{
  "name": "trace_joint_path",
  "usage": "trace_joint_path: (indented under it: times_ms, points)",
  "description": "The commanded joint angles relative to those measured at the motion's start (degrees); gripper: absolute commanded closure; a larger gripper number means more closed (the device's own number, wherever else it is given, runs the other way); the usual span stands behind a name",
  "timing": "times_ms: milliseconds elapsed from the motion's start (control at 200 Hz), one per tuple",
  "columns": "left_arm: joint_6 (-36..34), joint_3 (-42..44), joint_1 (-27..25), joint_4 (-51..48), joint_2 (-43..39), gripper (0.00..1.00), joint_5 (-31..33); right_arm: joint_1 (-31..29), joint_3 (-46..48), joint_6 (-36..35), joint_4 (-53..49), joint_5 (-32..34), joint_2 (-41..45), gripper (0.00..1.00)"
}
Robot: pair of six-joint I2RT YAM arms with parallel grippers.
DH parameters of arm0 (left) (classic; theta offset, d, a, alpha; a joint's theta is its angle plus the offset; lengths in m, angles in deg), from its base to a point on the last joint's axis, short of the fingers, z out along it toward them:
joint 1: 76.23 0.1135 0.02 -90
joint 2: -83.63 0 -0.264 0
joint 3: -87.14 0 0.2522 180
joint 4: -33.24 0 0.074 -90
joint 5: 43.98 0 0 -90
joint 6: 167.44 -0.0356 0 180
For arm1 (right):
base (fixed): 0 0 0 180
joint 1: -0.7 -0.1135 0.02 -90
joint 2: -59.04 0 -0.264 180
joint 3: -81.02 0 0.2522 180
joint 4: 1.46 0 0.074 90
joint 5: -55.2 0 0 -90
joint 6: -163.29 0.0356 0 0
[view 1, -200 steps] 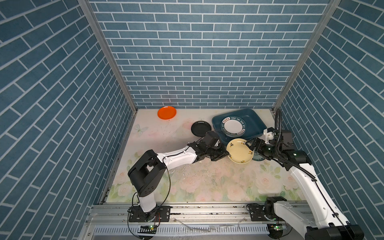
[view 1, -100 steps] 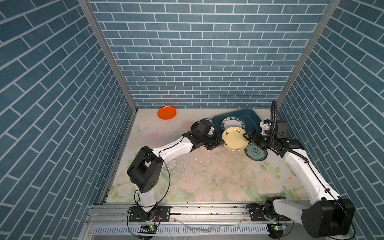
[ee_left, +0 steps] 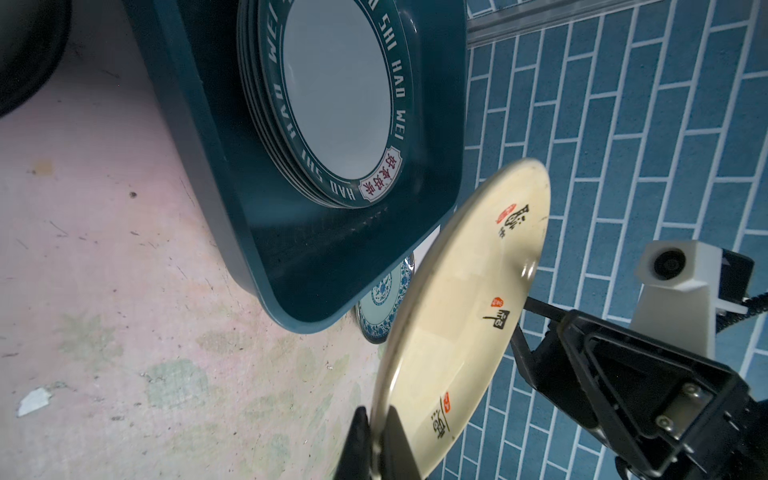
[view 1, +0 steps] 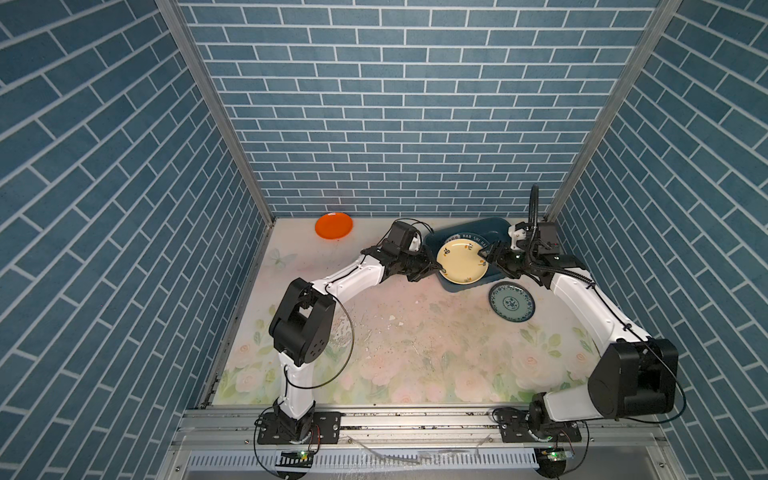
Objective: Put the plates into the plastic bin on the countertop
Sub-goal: 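Lift the cream plate upright toward the right gripper near the bin, then lower the cream plate into the bin with the left gripper while the right steadies it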
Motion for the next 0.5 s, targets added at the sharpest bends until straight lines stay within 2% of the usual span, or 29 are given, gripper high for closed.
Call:
trace_joint_path:
  times_ms: [0, 400, 495]
  points:
    - [-1.38, -2.24, 1.18, 0.67, 1.18, 0.96, -1.95, -0.44, -1.95, 1.46, 2.11, -0.83, -1.55, 0.37]
    - [-1.1, -5.08, 3.0, 1.57, 4.19, 0.95, -4.31, -1.36, -4.91, 1.91, 3.29, -2.88, -7.28, 0.49]
    - [-1.1, -5.28, 3.14, 1.66, 4.58, 0.96, -4.33, -1.49, -5.47, 1.91, 3.25, -2.88, -7.88, 0.55]
